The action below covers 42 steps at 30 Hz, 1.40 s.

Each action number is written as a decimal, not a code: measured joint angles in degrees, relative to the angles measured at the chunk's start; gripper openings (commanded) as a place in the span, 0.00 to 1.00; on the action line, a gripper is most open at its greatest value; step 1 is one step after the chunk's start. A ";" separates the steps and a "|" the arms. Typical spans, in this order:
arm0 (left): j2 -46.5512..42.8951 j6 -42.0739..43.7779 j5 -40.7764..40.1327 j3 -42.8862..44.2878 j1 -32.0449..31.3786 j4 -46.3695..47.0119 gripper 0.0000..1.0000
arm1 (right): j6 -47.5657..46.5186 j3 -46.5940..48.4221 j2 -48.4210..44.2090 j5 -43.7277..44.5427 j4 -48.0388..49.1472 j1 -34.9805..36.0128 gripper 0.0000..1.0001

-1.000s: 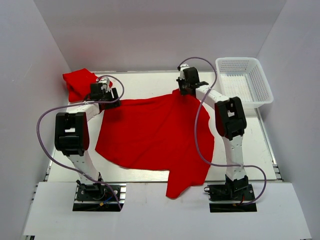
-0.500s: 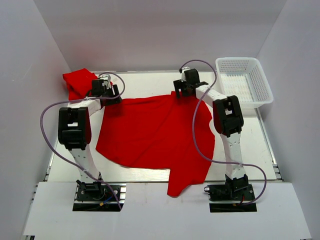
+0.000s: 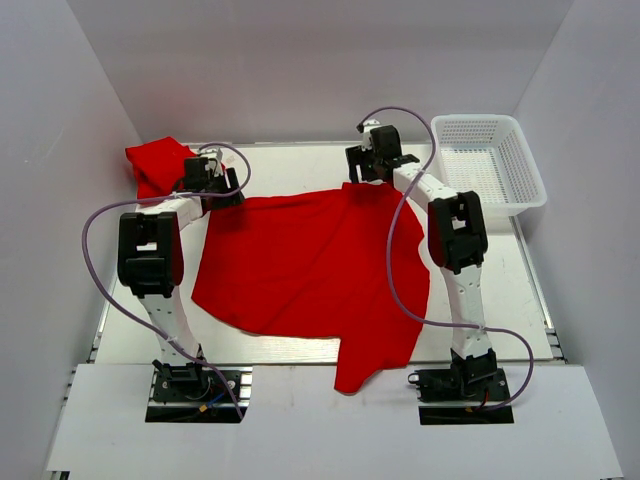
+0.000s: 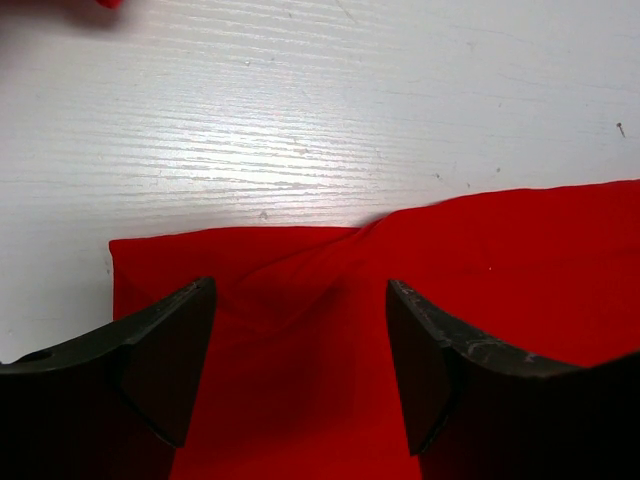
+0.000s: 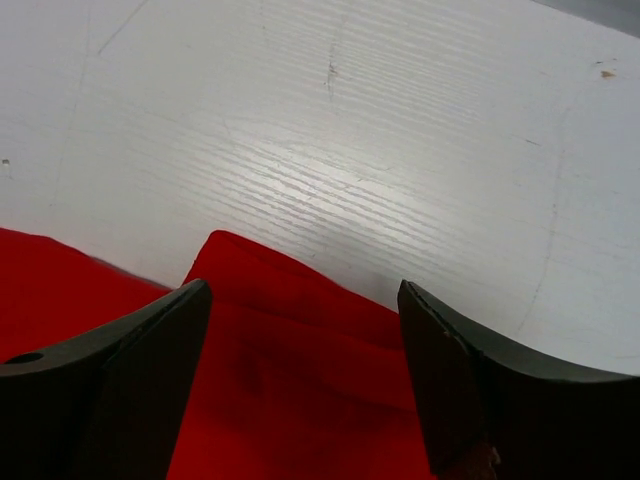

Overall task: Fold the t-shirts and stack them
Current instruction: Flatten out the tshirt

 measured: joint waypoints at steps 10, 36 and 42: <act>0.02 0.63 0.02 0.00 0.00 -0.02 0.79 | -1.11 0.00 3.61 -2.27 -0.02 1.38 0.78; 0.39 0.83 0.96 1.18 0.11 -0.96 0.79 | -1.97 9.38 9.20 2.84 0.04 2.08 0.00; 2.27 1.03 1.73 3.30 0.11 -0.72 0.79 | -0.90 14.53 10.91 5.25 6.51 0.70 0.00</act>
